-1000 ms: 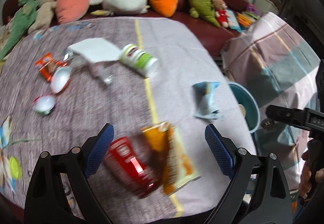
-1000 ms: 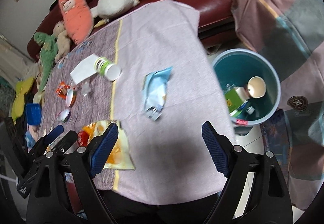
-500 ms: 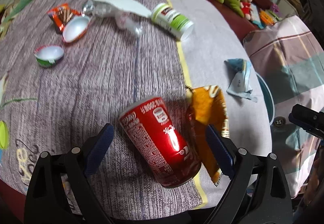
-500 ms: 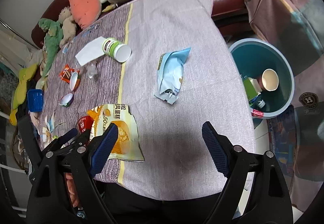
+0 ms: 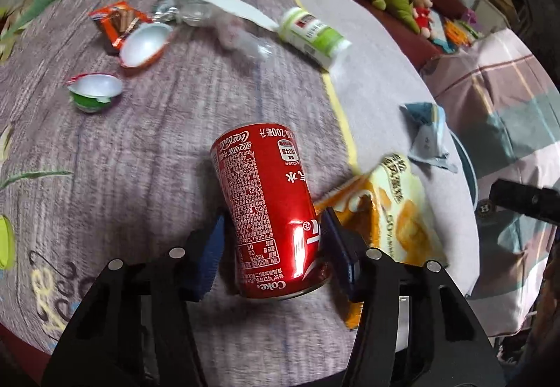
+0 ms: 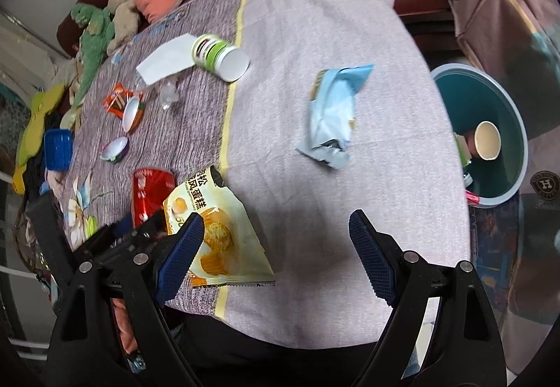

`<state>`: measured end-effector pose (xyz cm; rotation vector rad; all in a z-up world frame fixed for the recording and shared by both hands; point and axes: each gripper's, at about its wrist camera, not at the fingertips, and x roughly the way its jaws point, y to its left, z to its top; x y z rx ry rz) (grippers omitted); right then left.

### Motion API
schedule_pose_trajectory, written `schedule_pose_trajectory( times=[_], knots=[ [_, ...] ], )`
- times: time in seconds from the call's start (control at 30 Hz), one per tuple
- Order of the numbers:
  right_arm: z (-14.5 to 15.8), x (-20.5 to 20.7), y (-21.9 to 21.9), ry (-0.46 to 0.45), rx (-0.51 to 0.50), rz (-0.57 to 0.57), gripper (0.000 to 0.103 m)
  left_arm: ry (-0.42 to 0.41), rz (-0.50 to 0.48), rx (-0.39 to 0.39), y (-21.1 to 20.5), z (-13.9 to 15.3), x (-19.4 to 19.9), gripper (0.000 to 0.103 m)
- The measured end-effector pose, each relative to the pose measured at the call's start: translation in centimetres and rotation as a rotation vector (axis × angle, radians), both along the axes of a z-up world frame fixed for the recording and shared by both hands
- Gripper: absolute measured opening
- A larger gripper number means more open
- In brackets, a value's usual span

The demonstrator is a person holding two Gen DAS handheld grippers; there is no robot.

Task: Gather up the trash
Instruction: 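Grasp the red cola can with the left tool while the right tool grasps the yellow snack bag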

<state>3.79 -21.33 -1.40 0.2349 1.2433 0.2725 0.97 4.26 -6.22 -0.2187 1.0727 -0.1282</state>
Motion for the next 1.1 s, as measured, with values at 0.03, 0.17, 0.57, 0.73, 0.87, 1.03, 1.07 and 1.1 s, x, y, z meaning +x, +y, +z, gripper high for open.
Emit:
schedule_pose_trajectory(
  times=[0.03, 0.17, 0.57, 0.73, 0.87, 1.03, 1.07, 1.1],
  knots=[
    [-0.2, 0.0, 0.5, 0.007, -0.004, 0.008, 0.081, -0.002, -0.001, -0.002, 0.4, 0.0, 0.0, 0.055],
    [-1.9, 0.1, 3.2, 0.058, 0.005, 0.069, 0.081, -0.017, 0.01, -0.002, 2.2, 0.0, -0.1, 0.057],
    [-7.0, 0.8, 6.0, 0.167, 0.042, 0.126, 0.081, 0.011, 0.014, 0.0, 3.3, -1.5, 0.5, 0.061],
    [-7.1, 0.6, 6.4, 0.14, 0.118, 0.156, 0.056, 0.002, 0.01, 0.025, 2.9, -1.6, 1.1, 0.06],
    [-6.2, 0.6, 6.2, 0.106, 0.142, 0.159, 0.015, -0.022, 0.016, 0.056, 2.6, -1.1, 0.9, 0.06],
    [-4.3, 0.6, 5.5, 0.05, 0.154, 0.163, 0.009, -0.038, 0.019, 0.049, 2.5, 0.1, 0.8, 0.06],
    [-4.0, 0.6, 5.4, 0.042, 0.155, 0.163, 0.008, -0.042, 0.019, 0.045, 2.5, 0.4, 0.7, 0.06],
    [-3.5, 0.5, 5.2, 0.026, 0.155, 0.16, 0.008, -0.048, 0.018, 0.037, 2.5, 0.8, 0.7, 0.06]
  ],
)
